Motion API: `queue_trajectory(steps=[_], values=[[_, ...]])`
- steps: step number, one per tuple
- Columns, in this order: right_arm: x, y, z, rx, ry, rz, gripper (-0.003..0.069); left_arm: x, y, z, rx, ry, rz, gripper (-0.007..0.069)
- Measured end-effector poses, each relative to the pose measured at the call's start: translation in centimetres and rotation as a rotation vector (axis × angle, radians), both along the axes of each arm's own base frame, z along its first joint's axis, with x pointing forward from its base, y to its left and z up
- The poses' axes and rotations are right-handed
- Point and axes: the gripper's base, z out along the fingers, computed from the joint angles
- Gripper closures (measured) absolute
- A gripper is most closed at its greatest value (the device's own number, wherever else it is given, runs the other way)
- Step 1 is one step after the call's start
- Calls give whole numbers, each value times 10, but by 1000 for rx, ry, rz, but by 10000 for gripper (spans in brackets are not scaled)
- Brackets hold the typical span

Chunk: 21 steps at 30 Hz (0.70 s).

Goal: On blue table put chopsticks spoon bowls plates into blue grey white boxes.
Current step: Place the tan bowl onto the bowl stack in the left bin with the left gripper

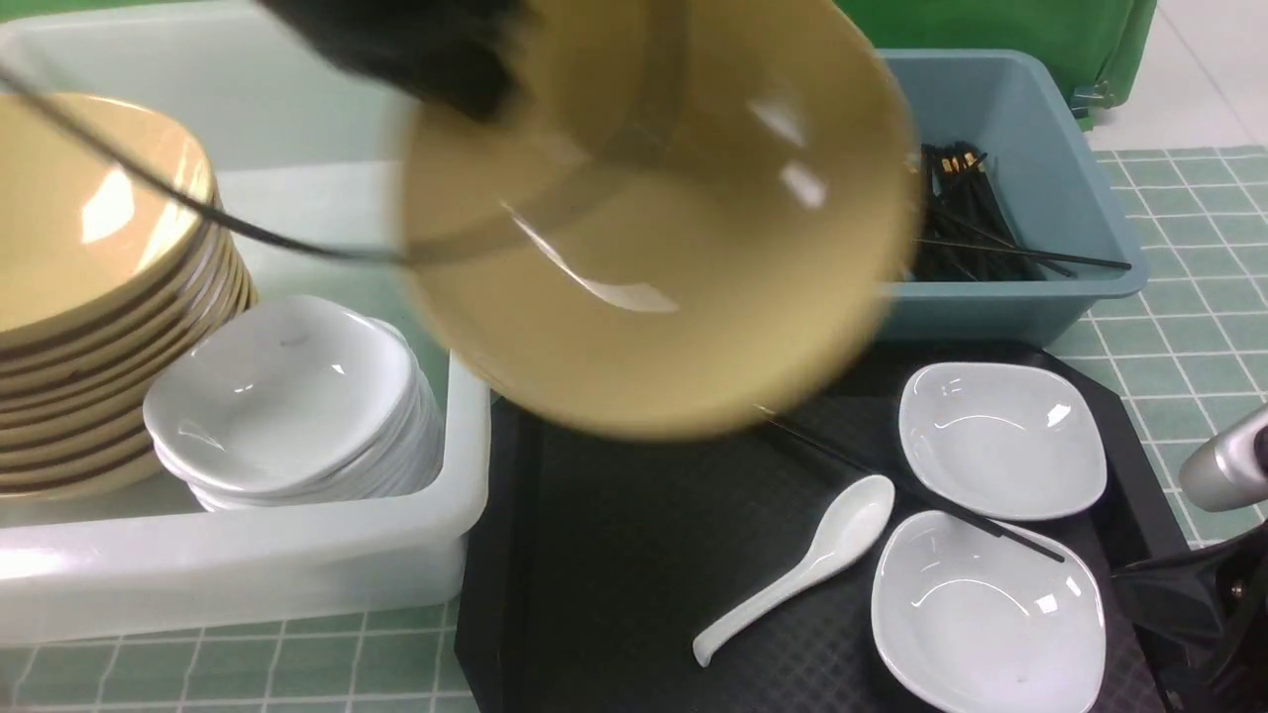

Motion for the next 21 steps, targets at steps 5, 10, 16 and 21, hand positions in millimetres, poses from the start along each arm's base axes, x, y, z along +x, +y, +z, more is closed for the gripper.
queue_trajectory(steps=[5, 10, 16, 21], values=[[1, 0, 0, 11, -14, -10, 610, -40, 120, 14, 66, -45, 465, 619], [2, 1, 1, 31, -16, -19, 610, -54, 190, -10, -20, -18, 793, 617], [2, 2, 2, 51, -18, -28, 610, -25, 219, -59, -80, 60, 870, 510], [2, 2, 2, 51, -17, -28, 610, -11, 228, -84, -87, 151, 890, 249]])
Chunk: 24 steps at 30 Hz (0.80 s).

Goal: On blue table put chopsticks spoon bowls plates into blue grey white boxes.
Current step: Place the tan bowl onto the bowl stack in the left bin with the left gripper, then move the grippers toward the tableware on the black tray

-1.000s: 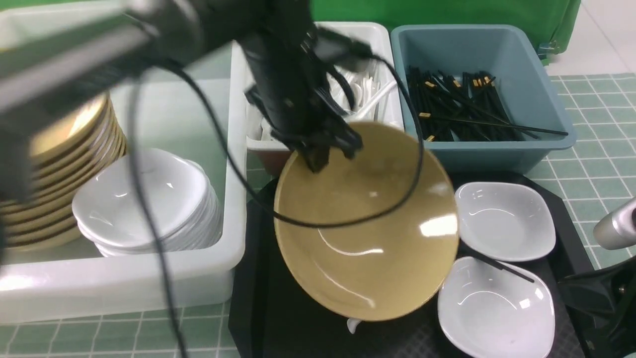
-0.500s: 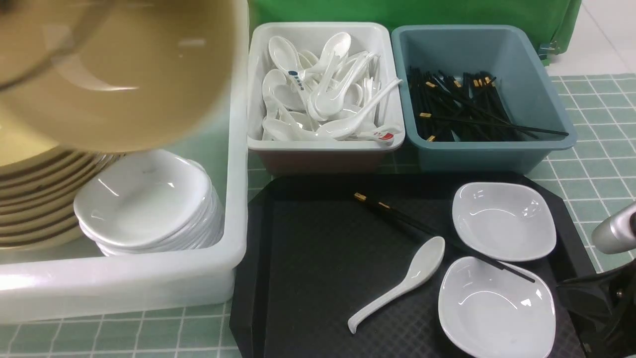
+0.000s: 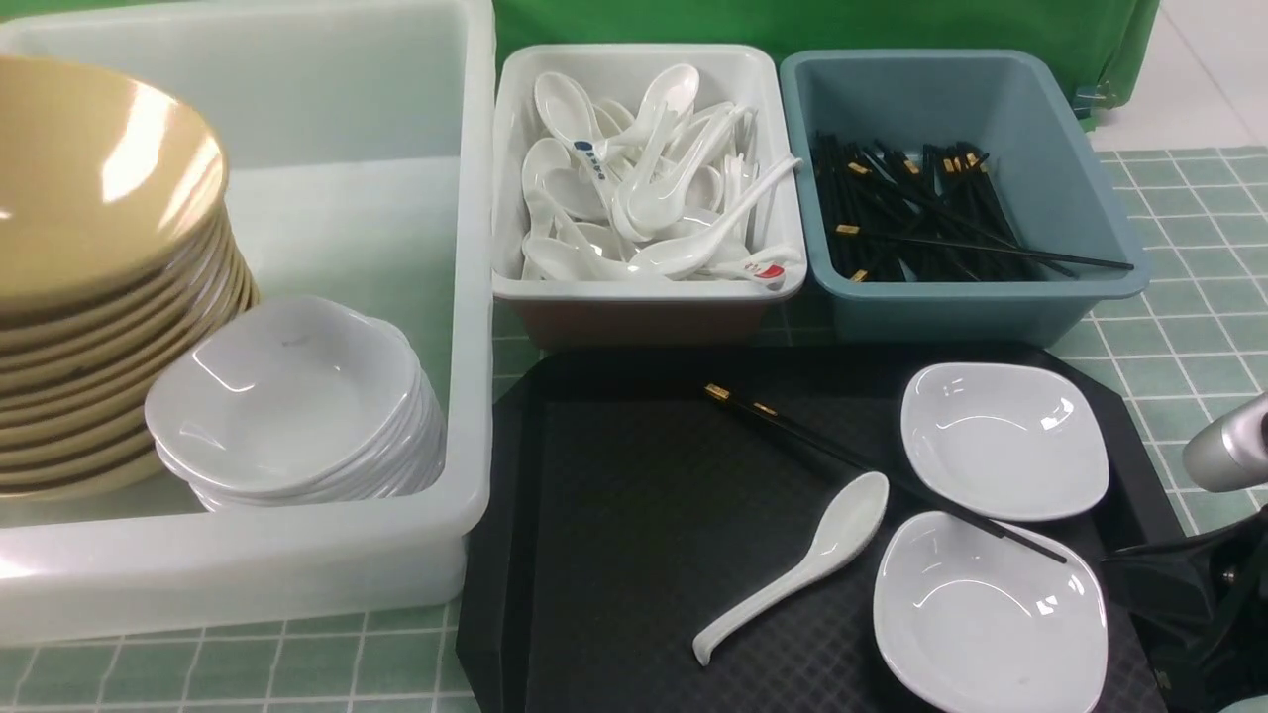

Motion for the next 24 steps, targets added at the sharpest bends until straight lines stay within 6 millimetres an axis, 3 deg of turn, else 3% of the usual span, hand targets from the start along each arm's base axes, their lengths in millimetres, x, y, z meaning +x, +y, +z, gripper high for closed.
queue_trajectory(steps=[4, 7, 9, 14, 15, 17, 20, 24], values=[[0, 0, 0, 0, 0, 0, 610, -1, -1, 2, -3, 12, 39, 31], [0, 0, -1, 0, 2, 0, 610, -6, -2, 11, 12, 18, 59, -34], [0, 0, -2, 3, 2, -4, 610, -13, -3, 19, 38, 30, 65, -35], [-2, 0, -12, 25, 45, -39, 582, -45, -23, 62, 86, -48, 59, -32], [-2, 0, -12, 25, 47, -39, 579, -44, -23, 62, 84, -49, 58, -32], [2, 1, -18, 25, 87, -42, 520, -63, -45, 83, 101, -130, 16, -15], [11, 4, -25, 13, 147, -39, 412, -77, -79, 97, 125, -228, -120, 51], [37, 11, -30, -23, 204, -6, 271, -100, -134, 100, 153, -387, -360, 207]])
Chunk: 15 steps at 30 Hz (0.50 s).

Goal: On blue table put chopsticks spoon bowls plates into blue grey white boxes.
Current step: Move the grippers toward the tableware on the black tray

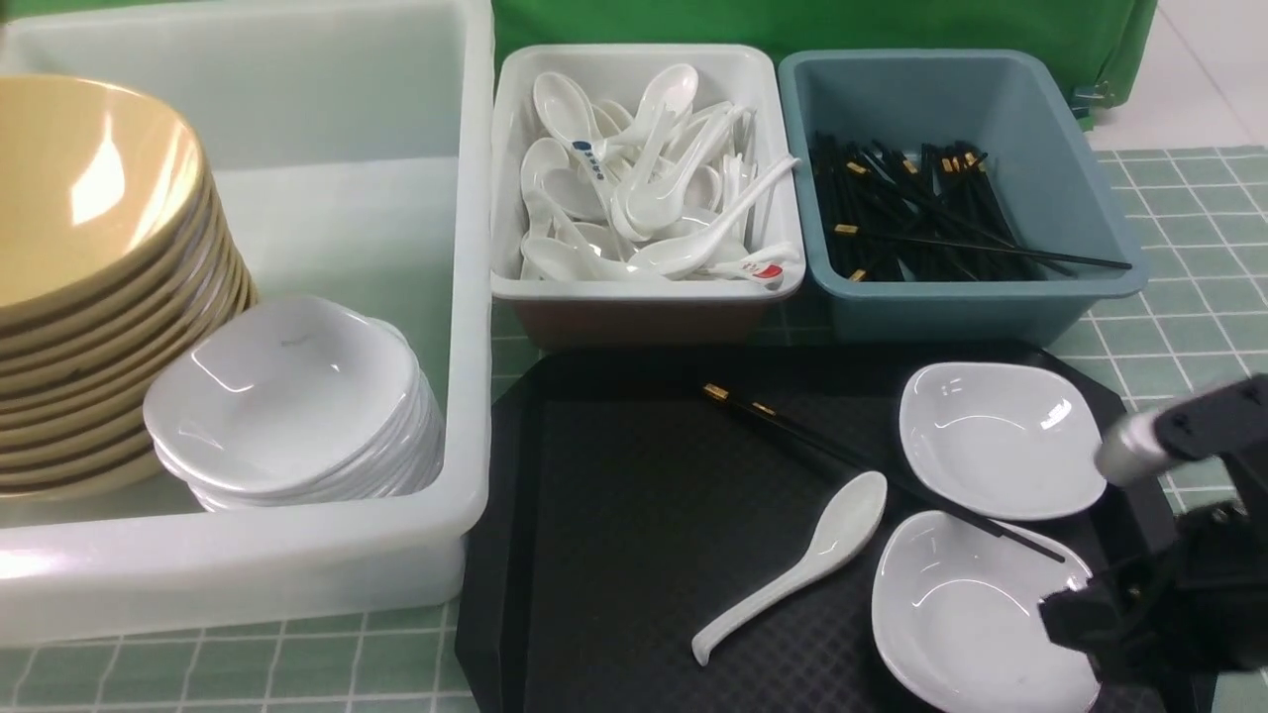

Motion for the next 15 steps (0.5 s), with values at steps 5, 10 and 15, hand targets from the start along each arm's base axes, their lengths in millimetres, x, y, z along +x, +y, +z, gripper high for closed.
queue_trajectory(steps=[5, 10, 15], values=[[47, 16, 6, -29, -2, 75, 200, -38, -37, -37, 68, -82, -181, 461], [90, 45, 8, -84, -36, 199, 207, -70, -41, -107, 161, 14, -222, 620], [120, 69, 3, -136, -58, 283, 215, -89, -38, -155, 181, 59, -192, 623]])
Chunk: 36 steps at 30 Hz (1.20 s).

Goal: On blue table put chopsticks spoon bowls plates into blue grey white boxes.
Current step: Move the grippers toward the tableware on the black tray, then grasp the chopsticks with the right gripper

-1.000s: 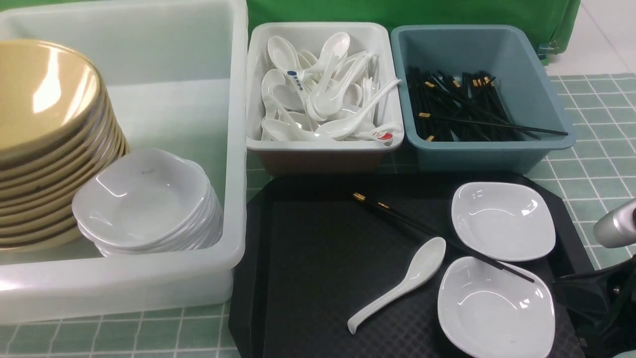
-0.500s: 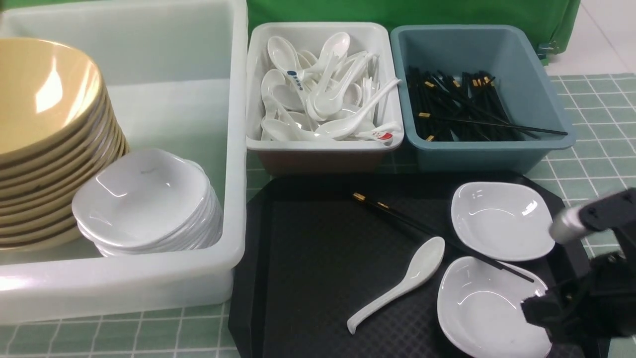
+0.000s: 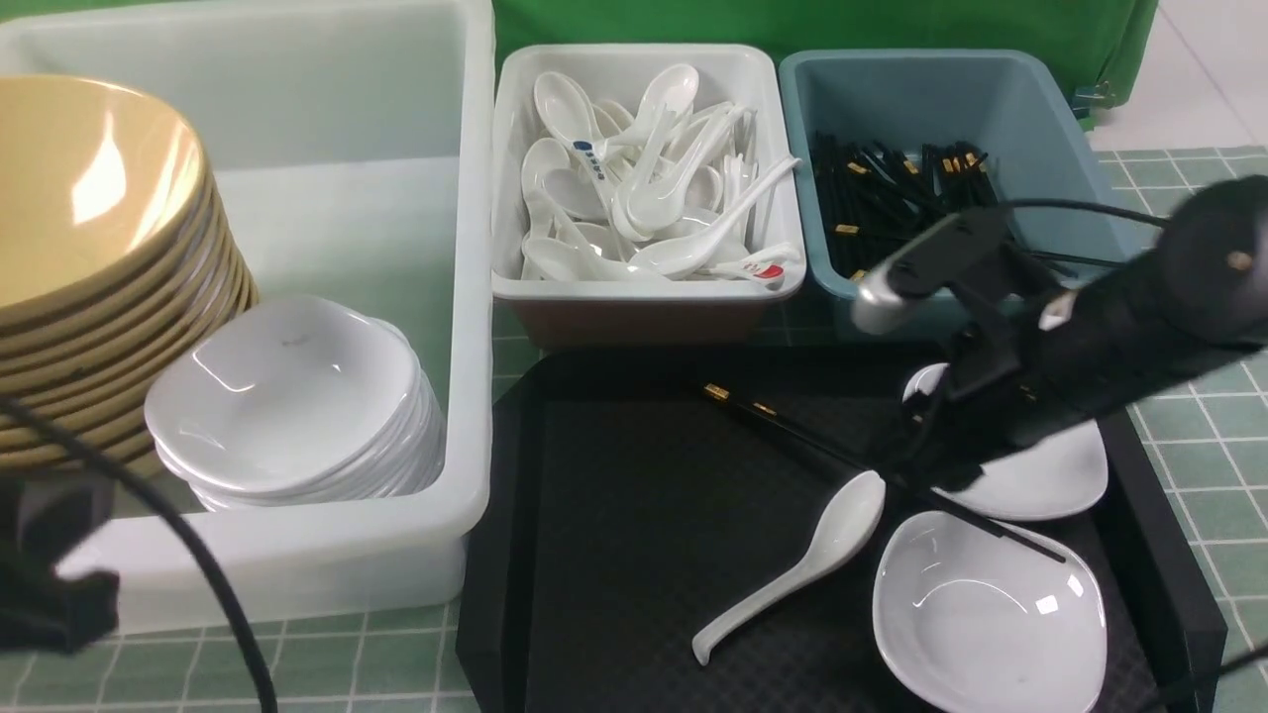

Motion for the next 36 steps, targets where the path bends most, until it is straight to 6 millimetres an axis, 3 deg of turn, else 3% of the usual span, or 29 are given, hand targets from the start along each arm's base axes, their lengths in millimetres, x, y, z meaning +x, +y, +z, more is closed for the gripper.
queue_trajectory(steps=[8, 12, 17, 23, 28, 33, 34, 36], values=[[45, 42, -29, -20, 56, 74, 251, -5, 4, -30, -21, -192, 78, 623], [58, 50, -45, -43, 120, 94, 339, -7, 4, -38, -45, -209, 90, 623], [61, 53, -50, -59, 163, 116, 500, -7, 5, -37, -47, -234, 98, 623], [53, 63, -43, -75, 205, 174, 498, -7, 4, -37, -56, -236, 99, 623], [42, 77, -10, -59, 161, 236, 498, -6, 4, -36, -62, -249, 104, 623], [26, 76, 62, -6, -28, 293, 498, -6, 5, -36, -63, -252, 105, 623], [24, 74, 68, -3, -46, 295, 498, -6, 5, -36, -62, -252, 105, 623], [28, 63, 99, 24, -233, 278, 498, -6, 5, -35, -63, -256, 106, 623]])
